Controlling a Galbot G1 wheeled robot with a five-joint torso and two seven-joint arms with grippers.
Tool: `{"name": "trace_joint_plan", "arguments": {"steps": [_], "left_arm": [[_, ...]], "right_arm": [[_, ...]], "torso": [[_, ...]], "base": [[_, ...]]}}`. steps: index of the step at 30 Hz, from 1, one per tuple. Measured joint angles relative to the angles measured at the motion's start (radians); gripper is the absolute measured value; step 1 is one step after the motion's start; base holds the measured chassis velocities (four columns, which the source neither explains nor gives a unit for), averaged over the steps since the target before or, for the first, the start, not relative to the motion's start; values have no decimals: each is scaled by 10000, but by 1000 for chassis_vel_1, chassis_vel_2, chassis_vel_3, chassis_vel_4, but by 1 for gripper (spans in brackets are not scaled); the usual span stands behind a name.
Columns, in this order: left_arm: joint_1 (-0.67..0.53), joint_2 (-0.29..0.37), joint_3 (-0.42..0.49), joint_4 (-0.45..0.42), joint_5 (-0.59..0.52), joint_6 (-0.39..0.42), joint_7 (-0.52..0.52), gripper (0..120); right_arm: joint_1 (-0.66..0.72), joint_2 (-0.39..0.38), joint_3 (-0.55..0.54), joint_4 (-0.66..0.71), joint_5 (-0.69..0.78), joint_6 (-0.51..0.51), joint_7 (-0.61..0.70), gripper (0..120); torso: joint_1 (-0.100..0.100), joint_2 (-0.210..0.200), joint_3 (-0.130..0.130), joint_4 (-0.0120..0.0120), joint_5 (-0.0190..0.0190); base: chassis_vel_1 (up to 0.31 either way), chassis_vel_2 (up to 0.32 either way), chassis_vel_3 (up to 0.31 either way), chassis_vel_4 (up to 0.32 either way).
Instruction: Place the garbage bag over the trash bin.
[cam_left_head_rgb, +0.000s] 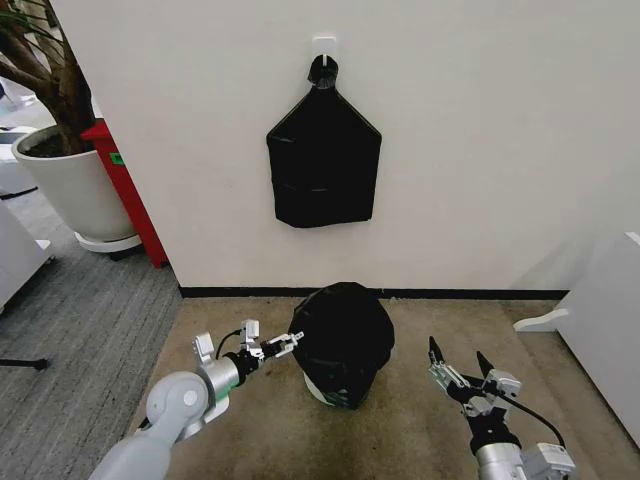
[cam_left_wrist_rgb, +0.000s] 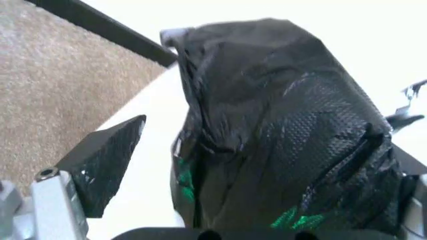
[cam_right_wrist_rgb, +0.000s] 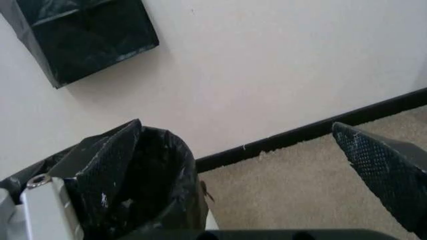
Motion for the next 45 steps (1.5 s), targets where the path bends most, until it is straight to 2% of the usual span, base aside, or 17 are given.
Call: {"name": "trace_joint_plan", "arguments": {"steps": [2,8,11,14,15,18,30,39,45], "left_arm": [[-15,-19,-187,231,-336,8,23,100],[77,41,-325,527,-377,62,250,100],[337,186,-297,560,722,-11,1368,100],[419,245,-251,516,1114,-88,1831,100],[465,275,-218,481,1616,-224,2385,100],[423,328,-172,567,2283,-565,3081,100],[-8,369,-97,773,2355,-874,2966,100],[-28,591,177,492,2935,-1191,4235,100],[49,648,77,482,2925,-1316,4436,100]], "right_arm": [[35,-7,3,-4,-1,-36,0,100],[117,9,-57,-50,-43,-92,12,100],[197,31,-147,-93,-113,-146,60,100],[220,30,-170,-97,-135,-164,88,100],[250,19,-200,-98,-155,-198,113,100],[305,2,-243,-98,-182,-254,160,100],[312,86,-381,-94,-292,-259,198,100],[220,163,-391,-166,-375,-118,202,100],[169,160,-356,-164,-375,-67,195,100]], "torso": [[0,0,0,0,-1],[1,0,0,1,-1],[0,0,0,2,0],[0,0,0,3,0],[0,0,0,1,0],[1,0,0,1,-1],[1,0,0,0,0],[0,0,0,0,0],[0,0,0,1,0]], "base": [[0,0,0,0],[0,0,0,0],[0,0,0,0],[0,0,0,0],[0,0,0,0],[0,0,0,0],[0,0,0,0],[0,0,0,0],[0,0,0,0]]}}
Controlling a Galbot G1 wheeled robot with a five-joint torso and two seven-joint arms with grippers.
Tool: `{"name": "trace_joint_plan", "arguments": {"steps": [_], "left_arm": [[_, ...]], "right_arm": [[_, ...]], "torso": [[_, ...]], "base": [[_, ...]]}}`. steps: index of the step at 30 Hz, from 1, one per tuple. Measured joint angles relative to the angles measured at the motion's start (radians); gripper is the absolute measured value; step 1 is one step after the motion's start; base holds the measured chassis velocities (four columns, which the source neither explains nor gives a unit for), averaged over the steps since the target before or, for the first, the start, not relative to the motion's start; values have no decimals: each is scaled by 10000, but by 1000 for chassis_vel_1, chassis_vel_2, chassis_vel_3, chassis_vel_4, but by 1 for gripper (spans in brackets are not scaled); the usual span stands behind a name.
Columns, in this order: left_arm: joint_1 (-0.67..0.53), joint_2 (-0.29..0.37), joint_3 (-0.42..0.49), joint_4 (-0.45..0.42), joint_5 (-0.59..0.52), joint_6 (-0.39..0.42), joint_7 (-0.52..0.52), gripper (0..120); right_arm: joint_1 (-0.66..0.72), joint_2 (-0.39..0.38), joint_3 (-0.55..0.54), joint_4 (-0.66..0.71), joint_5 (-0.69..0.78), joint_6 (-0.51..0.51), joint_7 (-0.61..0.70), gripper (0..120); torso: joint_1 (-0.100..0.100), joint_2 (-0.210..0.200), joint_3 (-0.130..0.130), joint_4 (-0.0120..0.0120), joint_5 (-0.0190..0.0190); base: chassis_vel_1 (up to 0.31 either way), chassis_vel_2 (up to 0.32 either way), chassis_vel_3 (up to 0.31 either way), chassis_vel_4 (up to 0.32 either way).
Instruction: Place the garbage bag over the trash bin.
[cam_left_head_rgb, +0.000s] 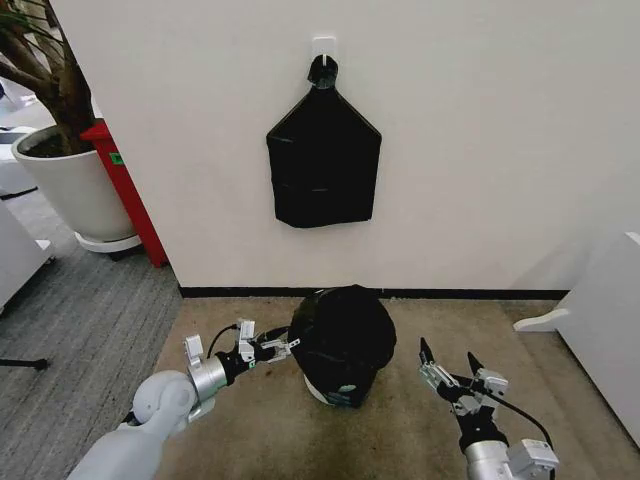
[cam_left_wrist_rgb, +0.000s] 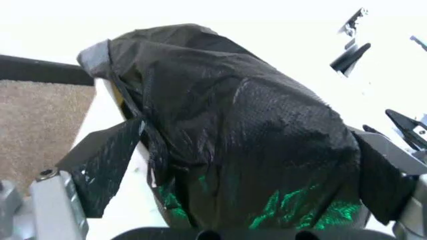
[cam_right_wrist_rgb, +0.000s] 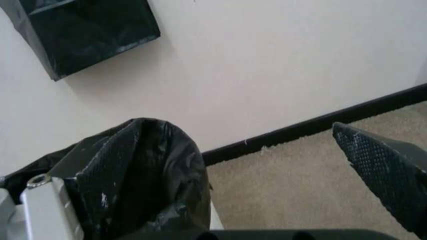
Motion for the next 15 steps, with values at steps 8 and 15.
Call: {"name": "trace_joint_plan", "arguments": {"steps": [8,15], "left_arm": [[352,59,-599,19,-544,-86,387,100],[616,269,-1114,-39,-471,-335,1250,100]], "right_arm": [[127,-19,-182,5,-58,-17,-19,100],[130,-45,-200,14,-59,-23,-17,100]], "torso": [[0,0,0,0,-1],[0,0,0,1,0]], "base": [[0,0,0,0],[0,0,0,0]]}}
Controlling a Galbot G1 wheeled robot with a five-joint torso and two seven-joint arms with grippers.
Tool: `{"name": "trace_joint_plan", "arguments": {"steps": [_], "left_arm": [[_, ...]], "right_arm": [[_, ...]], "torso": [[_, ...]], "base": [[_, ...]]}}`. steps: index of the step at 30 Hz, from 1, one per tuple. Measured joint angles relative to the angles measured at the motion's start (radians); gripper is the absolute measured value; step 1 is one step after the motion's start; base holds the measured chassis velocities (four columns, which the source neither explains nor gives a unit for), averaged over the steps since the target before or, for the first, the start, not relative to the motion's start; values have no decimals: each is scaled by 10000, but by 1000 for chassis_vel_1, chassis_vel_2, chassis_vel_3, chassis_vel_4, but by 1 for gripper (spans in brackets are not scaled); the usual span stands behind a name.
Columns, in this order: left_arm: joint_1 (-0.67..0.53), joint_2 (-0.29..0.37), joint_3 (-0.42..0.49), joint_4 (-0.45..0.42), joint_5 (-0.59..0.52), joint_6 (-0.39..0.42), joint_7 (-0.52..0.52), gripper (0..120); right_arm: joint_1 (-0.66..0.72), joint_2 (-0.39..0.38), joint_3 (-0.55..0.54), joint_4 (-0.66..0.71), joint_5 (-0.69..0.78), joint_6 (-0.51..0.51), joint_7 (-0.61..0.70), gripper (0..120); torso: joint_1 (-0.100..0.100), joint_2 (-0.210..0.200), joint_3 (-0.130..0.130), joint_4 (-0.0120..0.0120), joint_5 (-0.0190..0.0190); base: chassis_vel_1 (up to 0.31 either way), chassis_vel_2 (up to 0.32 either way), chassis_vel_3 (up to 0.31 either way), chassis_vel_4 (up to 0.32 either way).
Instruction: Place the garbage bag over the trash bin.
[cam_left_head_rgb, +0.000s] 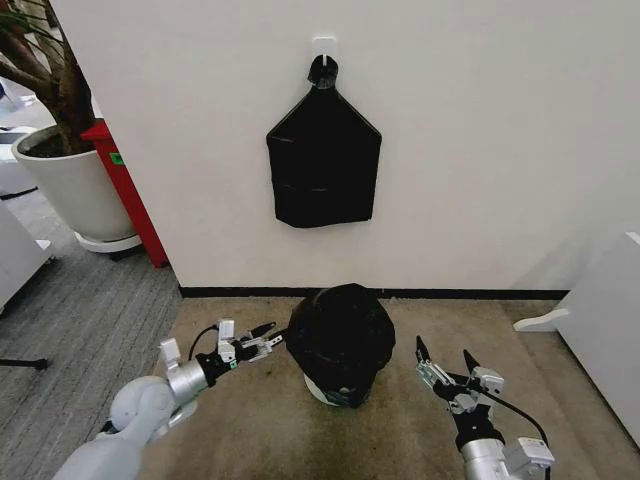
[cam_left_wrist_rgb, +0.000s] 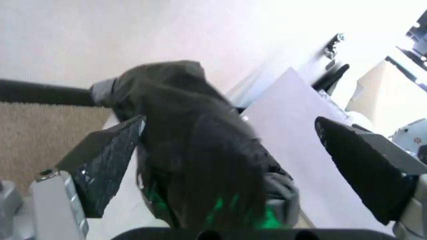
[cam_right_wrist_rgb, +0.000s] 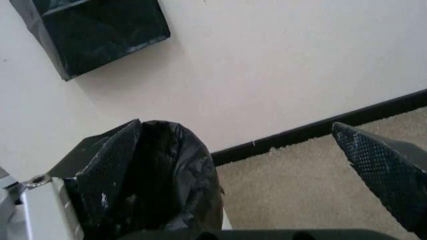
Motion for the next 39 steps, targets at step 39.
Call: {"name": "trace_joint_plan", "arguments": {"steps": [39], "left_arm": [[1491,-1504,-969,-4032,2593,-1288,-10136,100]], "right_arm": [[6906,-3025,-2996,-346,4003,-5081,1978,100]], "torso": [[0,-2,1,1,0]], "base": [[0,0,0,0]]}}
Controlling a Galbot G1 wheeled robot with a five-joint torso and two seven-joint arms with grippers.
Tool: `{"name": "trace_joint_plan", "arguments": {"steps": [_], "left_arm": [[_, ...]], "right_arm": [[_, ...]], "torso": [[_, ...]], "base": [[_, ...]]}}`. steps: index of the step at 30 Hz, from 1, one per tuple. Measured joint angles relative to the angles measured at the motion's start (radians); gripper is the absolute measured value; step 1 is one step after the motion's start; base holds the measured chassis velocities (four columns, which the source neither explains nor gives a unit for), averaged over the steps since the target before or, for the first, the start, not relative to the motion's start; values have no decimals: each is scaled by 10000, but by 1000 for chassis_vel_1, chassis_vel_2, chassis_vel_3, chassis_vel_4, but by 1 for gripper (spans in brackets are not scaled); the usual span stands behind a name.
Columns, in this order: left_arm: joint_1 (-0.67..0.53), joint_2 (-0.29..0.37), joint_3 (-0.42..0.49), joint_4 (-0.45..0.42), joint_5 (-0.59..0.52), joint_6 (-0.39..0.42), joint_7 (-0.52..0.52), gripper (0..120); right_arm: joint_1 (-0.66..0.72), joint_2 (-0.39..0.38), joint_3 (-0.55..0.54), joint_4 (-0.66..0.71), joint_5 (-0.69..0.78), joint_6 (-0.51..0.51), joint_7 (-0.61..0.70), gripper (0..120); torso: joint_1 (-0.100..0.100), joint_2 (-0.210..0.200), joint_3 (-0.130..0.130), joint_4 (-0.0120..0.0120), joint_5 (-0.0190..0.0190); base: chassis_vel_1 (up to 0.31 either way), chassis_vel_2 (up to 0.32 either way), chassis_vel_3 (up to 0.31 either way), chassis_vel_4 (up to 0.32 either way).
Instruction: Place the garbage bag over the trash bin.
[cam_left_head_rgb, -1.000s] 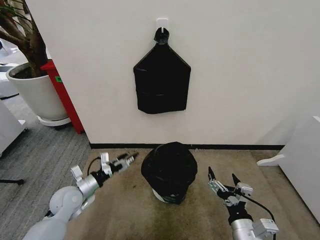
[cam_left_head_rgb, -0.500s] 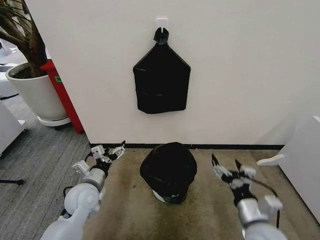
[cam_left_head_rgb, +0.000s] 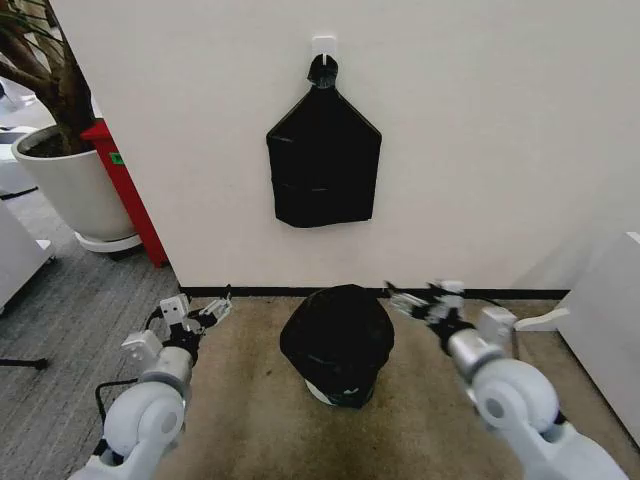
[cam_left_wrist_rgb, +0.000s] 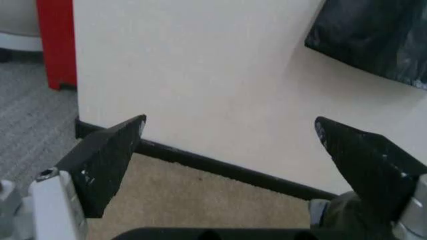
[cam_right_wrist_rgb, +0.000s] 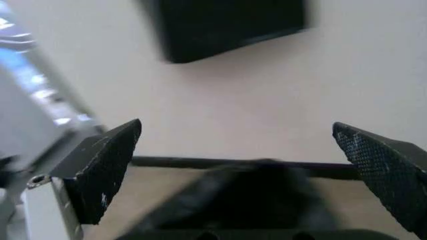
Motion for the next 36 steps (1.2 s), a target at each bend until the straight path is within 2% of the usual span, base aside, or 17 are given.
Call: {"name": "trace_joint_plan", "arguments": {"steps": [5,8,13,14,16,29,31,33,36], "left_arm": [[15,26,-92,-206,-4,-34,-50,100],[93,-68,-121,-308,44,-74,-79,100],[147,-142,-132,-352,130,-123,-85,100],[187,-184,-185,-383,182,-192,-85,100],[209,-198,-314,-443,177,-239,-86,100],[220,-147,-839,-739,-171,-264,-65,100],[180,-191,-736,-743,-180,-328,-26,100],[167,-185,-725,-700,-178,-373,-12,100],[129,-174,-737,-638,-186,-410,-11,100]], "right_arm": [[1034,451,-1623,-725,-121,-97,560,100],[1590,955,-2480,-1568,102,-237,1539,100],[1850,1456,-2714,-2058,750,-293,2197,100],[2071,1947,-2802,-2458,1173,-314,2680,100],[2322,2346,-2879,-2889,1222,-311,2954,100],[2986,3468,-3295,-4151,985,-161,3624,100],[3528,4100,-3736,-4673,377,60,3658,100],[3696,4337,-3805,-4922,158,159,3684,100],[3654,4297,-3753,-4855,105,174,3907,100]], "torso": [[0,0,0,-3,0],[0,0,0,-2,-3],[0,1,0,-2,-3],[0,1,-1,-2,-3],[0,2,-1,-1,-5],[0,2,-1,-4,-3],[0,2,-1,-2,-1],[0,2,0,0,0],[0,2,-1,1,0]], "base": [[0,0,0,0],[0,0,0,0],[0,0,0,0],[0,0,0,0],[0,0,0,0],[0,0,0,0],[0,0,0,0],[0,0,0,0],[0,0,0,0]]}}
